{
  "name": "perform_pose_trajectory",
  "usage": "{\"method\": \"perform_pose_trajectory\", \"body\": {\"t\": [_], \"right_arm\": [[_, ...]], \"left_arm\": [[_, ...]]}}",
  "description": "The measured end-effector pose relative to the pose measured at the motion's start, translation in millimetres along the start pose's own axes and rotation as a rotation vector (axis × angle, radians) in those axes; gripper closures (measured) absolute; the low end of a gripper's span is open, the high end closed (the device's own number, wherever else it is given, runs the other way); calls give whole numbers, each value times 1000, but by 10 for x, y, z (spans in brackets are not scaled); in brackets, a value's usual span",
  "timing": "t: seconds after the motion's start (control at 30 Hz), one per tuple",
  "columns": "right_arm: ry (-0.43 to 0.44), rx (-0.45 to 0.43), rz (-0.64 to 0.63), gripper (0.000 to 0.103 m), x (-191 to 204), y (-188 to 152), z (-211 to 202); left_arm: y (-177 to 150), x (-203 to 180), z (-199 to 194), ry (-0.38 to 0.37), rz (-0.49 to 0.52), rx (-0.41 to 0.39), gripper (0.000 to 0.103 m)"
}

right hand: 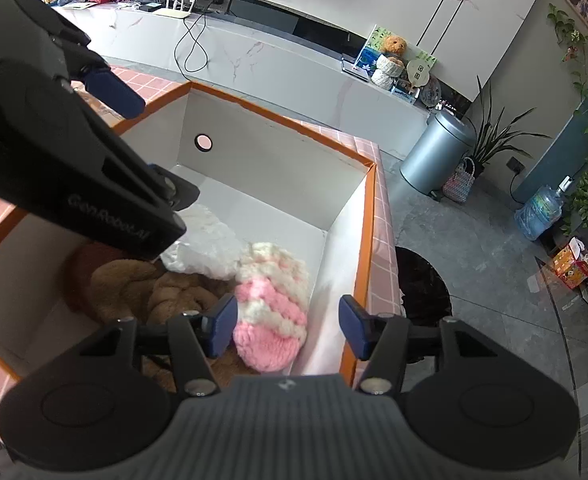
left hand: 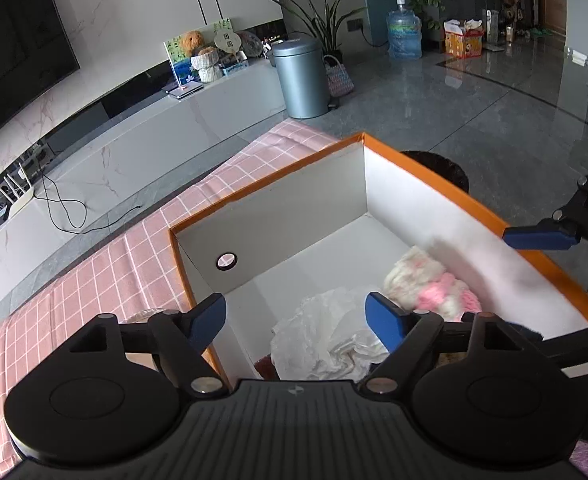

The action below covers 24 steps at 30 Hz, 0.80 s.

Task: Organize soft objects
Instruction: 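Carry both items into the orange box and open both grippers, then withdraw both grippers from the box back over the remaining table items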

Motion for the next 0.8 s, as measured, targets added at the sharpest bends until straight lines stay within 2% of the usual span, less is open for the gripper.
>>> {"method": "perform_pose_trajectory", "body": {"t": [0.13, 0.23, 0.43, 0.7, 0.8], "right_arm": [[-8, -17, 5, 40, 27, -24, -139], [-11, -24, 13, 39, 51, -42, -231], [-15, -42, 49, 38, 98, -108, -423], [-68, -122, 161, 37, 188, -147, -695], [-95, -172, 209, 30, 271, -124, -787]], "left_arm": [[13, 17, -88, -13, -18, -6, 7], [11, 78, -172, -50, -84, -5, 0], [-33, 161, -359, -113, -181, -22, 0], [-183, 292, -712, -182, -289, -110, 0], [-275, 382, -859, -217, -340, -157, 0]]}}
Point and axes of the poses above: each gripper's, at about its wrist camera, not at the fingertips, and z roughly the way its jaws point, x to its left, y to its top, the point moved 4 cm from there along z, roughly the way its jaws point, and after that the axes turned 10 degrees about -z, right-handed, at the moved point
